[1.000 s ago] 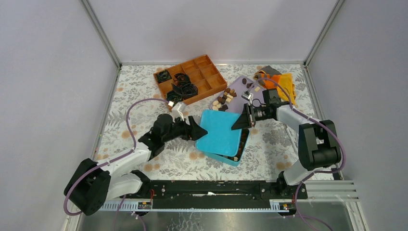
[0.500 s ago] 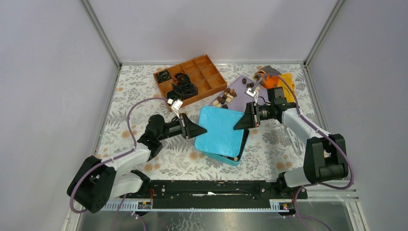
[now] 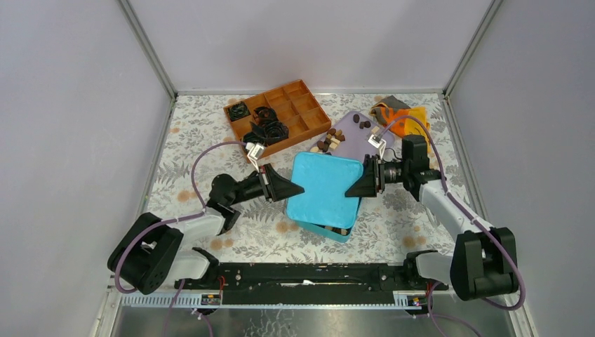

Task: Pack the chocolate
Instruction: Close the box lid on the packing box.

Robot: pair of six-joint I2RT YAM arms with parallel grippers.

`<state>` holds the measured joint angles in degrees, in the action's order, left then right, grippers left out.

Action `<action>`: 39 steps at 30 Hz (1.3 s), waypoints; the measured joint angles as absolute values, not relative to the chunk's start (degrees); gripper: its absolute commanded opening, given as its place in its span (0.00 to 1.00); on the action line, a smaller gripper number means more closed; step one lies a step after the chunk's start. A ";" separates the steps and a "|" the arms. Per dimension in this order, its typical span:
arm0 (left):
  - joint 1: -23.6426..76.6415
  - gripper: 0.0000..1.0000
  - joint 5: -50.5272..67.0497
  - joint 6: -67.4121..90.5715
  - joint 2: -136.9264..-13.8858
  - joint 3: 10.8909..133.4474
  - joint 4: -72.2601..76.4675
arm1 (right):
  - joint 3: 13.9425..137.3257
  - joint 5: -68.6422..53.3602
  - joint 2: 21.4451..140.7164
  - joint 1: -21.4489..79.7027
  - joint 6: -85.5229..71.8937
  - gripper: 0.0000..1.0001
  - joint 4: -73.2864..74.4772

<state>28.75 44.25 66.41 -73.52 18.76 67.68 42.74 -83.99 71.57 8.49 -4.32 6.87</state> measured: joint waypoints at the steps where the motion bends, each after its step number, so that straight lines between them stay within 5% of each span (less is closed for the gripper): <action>1: 28.75 0.00 43.97 66.72 -73.54 18.61 68.66 | 41.34 -83.33 70.87 8.34 -7.49 0.57 3.42; 12: 28.75 0.00 40.58 67.31 -74.63 18.13 72.55 | 31.46 -78.46 66.41 6.33 -39.20 0.40 -30.83; 17: 28.75 0.00 40.25 68.14 -77.62 18.13 75.09 | 29.98 -78.11 65.76 6.33 -44.31 0.09 -37.39; 20: 28.69 0.07 40.18 68.82 -79.20 18.13 75.79 | 29.67 -78.17 65.73 6.31 -46.37 0.00 -39.11; 28: 28.10 0.55 39.35 66.22 -78.39 17.91 74.26 | 29.80 -79.02 63.88 3.81 -46.11 0.00 -35.27; 39: 29.82 0.61 20.45 40.40 -60.60 21.15 28.05 | 30.13 -77.41 54.35 -10.04 -41.80 0.00 -26.50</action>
<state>29.82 20.45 40.40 -60.60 21.15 28.05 30.13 -77.41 54.35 -10.04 -41.80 -26.50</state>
